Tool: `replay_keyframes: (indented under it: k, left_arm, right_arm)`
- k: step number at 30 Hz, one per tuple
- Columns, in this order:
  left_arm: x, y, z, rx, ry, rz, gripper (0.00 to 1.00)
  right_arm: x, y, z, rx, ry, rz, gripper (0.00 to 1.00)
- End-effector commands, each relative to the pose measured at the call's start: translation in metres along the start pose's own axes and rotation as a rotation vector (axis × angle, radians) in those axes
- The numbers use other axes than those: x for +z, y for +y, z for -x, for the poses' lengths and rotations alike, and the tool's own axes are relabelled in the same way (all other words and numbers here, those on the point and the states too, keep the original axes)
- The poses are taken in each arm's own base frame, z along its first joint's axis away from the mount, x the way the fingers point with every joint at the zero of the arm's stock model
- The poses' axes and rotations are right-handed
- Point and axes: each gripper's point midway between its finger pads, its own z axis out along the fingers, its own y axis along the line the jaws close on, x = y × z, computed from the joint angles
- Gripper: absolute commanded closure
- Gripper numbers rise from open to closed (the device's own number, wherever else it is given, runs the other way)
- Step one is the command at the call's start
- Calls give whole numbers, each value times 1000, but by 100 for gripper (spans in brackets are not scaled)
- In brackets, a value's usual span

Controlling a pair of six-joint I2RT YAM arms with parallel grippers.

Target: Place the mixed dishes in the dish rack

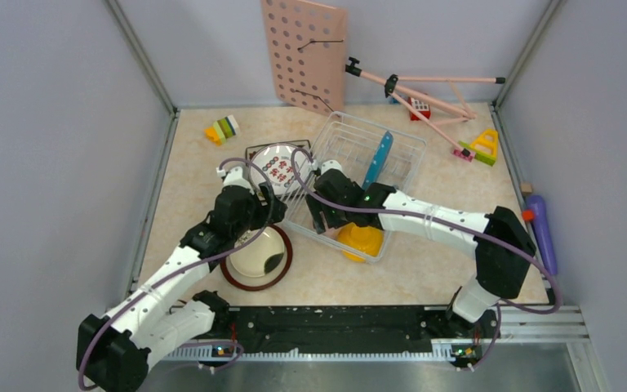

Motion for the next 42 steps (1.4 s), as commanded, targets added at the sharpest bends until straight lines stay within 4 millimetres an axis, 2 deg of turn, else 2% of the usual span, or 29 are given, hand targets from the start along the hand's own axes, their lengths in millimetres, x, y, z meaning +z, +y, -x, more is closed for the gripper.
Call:
replay_keyframes:
  k: [1,3,4,7,13,22,25,29,35,42]
  left_arm:
    - [5,-20,9,22,-12,-82,19]
    - [6,-28,5,51,12,-133,16]
    - [5,-34,2,65,27,-170,13]
    - [5,-39,-4,80,43,-216,10]
    - [9,-38,-11,86,62,-220,12]
    - [17,-40,-24,87,147,-221,26]
    - [20,-38,-27,90,177,-205,34]
    - [19,-42,-36,79,216,-240,47]
    - [13,-52,-57,-8,271,-302,49]
    - [-8,-62,-79,-17,312,-351,50]
  right_arm:
    - [-18,14,27,16,-88,25,25]
    - [-23,13,28,17,-103,29,5]
    - [-26,13,30,20,-116,37,2]
    - [-36,14,35,25,-148,62,1]
    - [-65,11,51,39,-249,100,1]
    - [-105,-4,65,49,-375,104,1]
    - [-115,-11,66,53,-413,97,1]
    - [-124,-22,64,64,-438,66,2]
    - [-131,-38,60,93,-468,16,2]
    - [-135,-45,60,121,-483,4,2]
